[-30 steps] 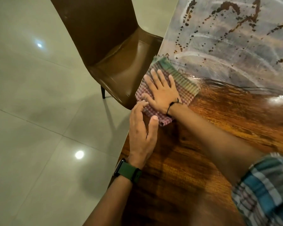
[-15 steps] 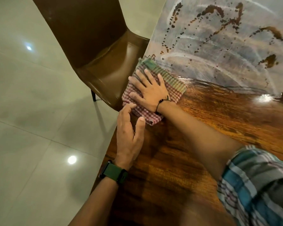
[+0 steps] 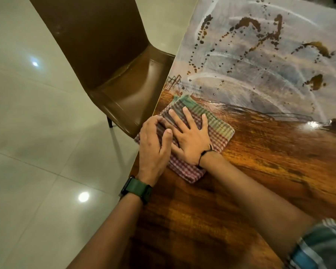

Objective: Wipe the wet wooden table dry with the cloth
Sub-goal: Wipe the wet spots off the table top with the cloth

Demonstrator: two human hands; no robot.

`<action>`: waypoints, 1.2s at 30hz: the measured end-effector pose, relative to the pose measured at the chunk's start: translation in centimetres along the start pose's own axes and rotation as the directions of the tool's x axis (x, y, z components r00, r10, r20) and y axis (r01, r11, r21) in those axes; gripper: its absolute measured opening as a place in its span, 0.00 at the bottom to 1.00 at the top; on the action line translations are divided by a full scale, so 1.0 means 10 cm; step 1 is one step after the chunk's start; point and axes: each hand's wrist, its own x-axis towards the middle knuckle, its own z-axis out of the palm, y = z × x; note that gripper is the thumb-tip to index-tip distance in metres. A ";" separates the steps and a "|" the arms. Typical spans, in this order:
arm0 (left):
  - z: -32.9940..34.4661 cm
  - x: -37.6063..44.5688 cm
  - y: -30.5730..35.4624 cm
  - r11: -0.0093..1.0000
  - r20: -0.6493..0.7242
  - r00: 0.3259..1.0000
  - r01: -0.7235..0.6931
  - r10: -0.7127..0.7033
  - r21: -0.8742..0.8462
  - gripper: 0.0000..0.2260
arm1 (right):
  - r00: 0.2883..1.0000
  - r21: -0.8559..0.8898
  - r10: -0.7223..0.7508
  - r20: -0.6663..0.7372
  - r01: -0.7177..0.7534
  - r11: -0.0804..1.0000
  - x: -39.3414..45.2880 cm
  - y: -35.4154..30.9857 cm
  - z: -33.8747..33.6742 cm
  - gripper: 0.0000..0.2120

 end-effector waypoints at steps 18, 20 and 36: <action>0.23 0.17 -0.05 0.982 -0.007 0.995 -0.100 0.103 0.159 0.24 | 0.979 0.038 0.205 -0.009 -0.204 0.978 -0.20 0.05 0.04 0.32; 0.26 0.27 -0.02 0.978 0.037 0.992 -0.123 0.118 0.171 0.24 | 0.979 0.032 0.204 0.011 -0.204 0.978 -0.48 0.03 0.08 0.32; 0.43 0.78 -0.08 0.964 -0.095 0.990 -0.081 0.108 0.255 0.22 | 0.944 0.041 0.329 0.035 -0.331 0.943 1.11 0.31 -0.05 0.27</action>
